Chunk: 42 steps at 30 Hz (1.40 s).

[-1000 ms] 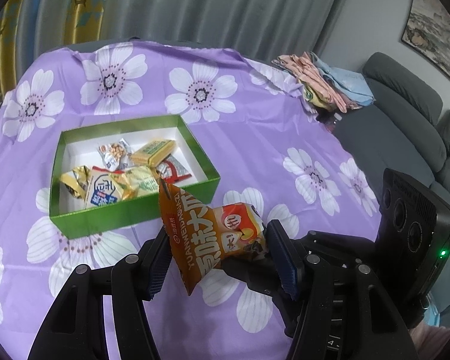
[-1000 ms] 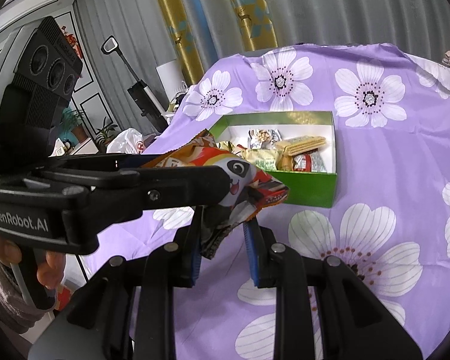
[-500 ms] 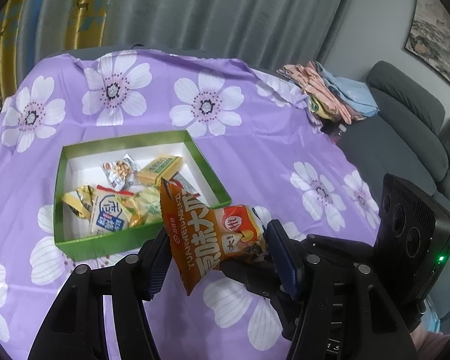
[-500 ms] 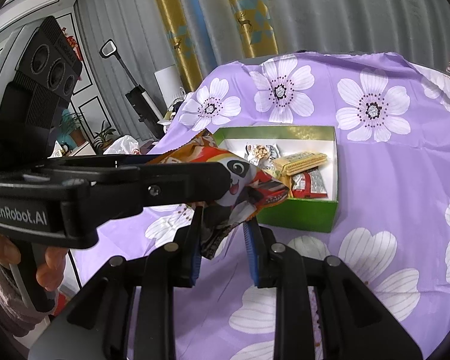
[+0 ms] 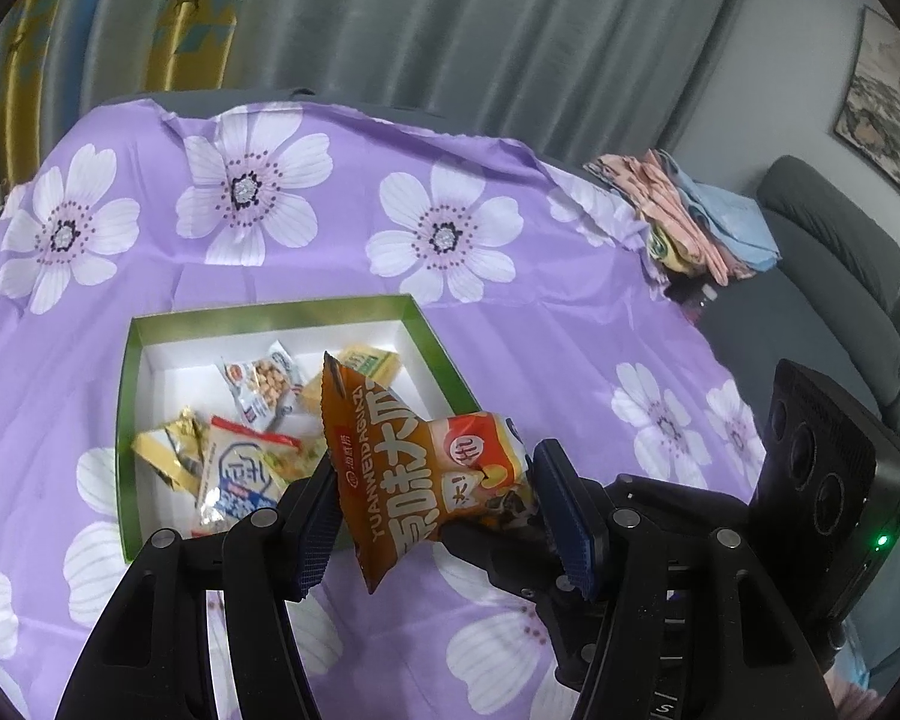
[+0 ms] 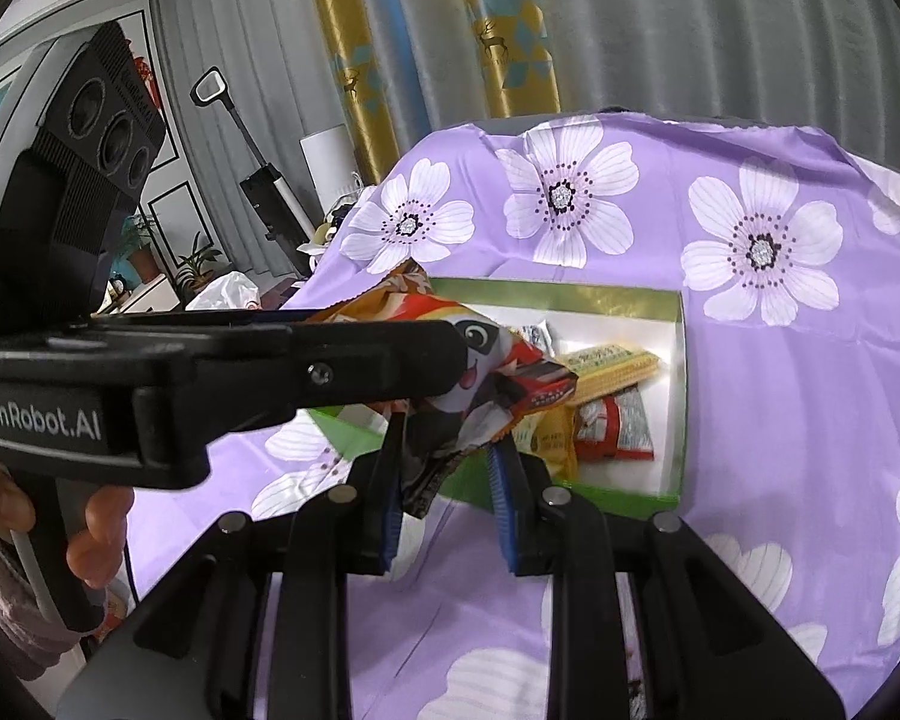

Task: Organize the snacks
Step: 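Lift the panda snack bag and carry it over the green box, then lower the panda snack bag into the box and open the right tool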

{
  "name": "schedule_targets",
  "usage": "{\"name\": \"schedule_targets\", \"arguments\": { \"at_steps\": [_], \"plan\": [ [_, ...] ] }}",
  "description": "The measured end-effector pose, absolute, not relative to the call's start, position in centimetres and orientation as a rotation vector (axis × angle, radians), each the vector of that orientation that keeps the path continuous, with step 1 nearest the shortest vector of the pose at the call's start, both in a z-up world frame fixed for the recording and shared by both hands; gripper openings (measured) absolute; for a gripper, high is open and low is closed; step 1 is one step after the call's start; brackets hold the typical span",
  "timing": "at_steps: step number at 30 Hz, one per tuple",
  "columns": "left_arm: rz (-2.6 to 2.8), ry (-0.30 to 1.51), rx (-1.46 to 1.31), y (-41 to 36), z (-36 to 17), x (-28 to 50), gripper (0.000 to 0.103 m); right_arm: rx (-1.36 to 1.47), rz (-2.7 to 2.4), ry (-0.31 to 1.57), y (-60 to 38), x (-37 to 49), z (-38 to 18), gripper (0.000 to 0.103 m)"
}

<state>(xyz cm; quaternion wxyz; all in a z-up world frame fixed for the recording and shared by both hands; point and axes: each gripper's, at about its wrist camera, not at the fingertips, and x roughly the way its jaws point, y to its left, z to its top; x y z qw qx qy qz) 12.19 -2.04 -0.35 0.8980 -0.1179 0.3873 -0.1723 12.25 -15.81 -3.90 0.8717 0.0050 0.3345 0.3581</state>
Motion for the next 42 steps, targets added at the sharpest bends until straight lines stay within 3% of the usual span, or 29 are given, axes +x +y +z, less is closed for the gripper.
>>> {"name": "schedule_targets", "arguments": {
  "at_steps": [7, 17, 42],
  "plan": [
    [-0.363, 0.818, -0.271, -0.5, -0.6, 15.5, 0.061, -0.001, 0.743, 0.709, -14.7, 15.5, -4.1, 0.026],
    [-0.326, 0.902, -0.315, -0.1, -4.9, 18.3, 0.061, -0.017, 0.735, 0.803, -13.8, 18.1, -7.8, 0.026],
    [-0.305, 0.962, -0.286, -0.5, -8.0, 19.9, 0.062, -0.049, 0.717, 0.876, -13.2, 20.1, -10.5, 0.027]
  ]
}}
